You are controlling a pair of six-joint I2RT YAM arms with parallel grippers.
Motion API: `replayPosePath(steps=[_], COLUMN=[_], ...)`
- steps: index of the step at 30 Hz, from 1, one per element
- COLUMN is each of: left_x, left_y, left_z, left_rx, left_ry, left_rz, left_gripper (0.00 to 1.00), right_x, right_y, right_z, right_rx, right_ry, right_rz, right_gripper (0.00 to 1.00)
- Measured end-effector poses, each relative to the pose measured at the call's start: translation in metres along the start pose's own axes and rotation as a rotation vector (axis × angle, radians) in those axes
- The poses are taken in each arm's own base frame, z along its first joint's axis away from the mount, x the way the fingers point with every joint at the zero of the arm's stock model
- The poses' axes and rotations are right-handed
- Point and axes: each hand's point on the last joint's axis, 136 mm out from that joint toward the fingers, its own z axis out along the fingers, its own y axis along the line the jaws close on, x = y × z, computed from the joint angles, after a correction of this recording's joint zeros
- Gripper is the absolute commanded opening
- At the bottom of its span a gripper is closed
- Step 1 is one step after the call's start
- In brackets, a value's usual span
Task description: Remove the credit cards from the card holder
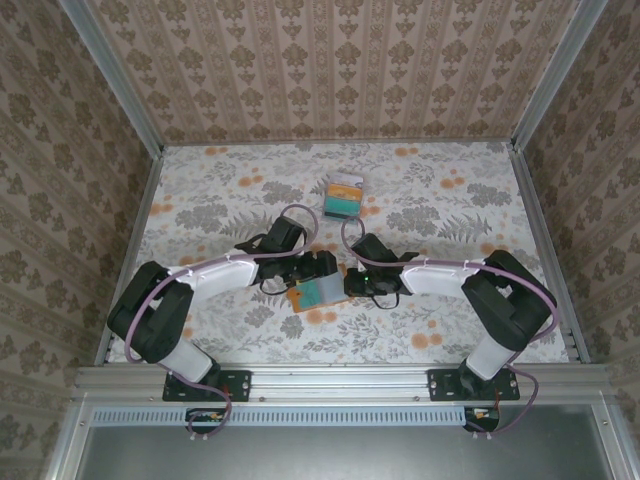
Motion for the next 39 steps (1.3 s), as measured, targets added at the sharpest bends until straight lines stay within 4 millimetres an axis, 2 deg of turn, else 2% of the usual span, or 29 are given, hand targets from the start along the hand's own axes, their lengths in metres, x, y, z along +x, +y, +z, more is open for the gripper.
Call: replayPosePath(steps=[5,8,12,17,19,24,30,39], left_x=[-0.002,-0.005,-0.002,0.011,0.013,0.014,0.017,0.02], left_y=[0.001,0.006,0.023,0.046,0.048,0.053,0.057,0.061], left_z=[-0.005,-0.015,-0.022,-0.018,-0.016,-0.009,-0.007,-0.008], left_rx=[-0.002,-0.007,-0.038,-0.079,-0.084,-0.095,-0.109,-0.126], left_ry=[-0.011,-0.036,-0.049,-0.019,-0.011,0.002,0.015,0.026], left_rz=[0.002,0.0,-0.016,-0.044,-0.046,-0.056,-0.063,-0.071], left_gripper=[0.81,0.73,0.61,0.46,0.4,0.35,0.33,0.33], right_x=[0.0,-0.002,-0.015,-0.025,-0.026,-0.013,0.001,0.001], right_y=[-0.006,-0.004,0.009,0.036,0.049,0.067,0.065,0.069], right_z=[-0.013,-0.02,-0.03,-0.036,-0.034,-0.014,0.005,0.013], right_rx=[0.033,0.034,0.007,-0.07,-0.102,-0.151,-0.152,-0.164], right_ry=[-0.004,-0.007,-0.042,-0.048,-0.032,0.046,0.119,0.142], right_rz=[0.002,-0.001,-0.018,-0.054,-0.069,-0.096,-0.087,-0.079], right_gripper=[0.21,0.22,0.22,0.21,0.2,0.2,0.2,0.2])
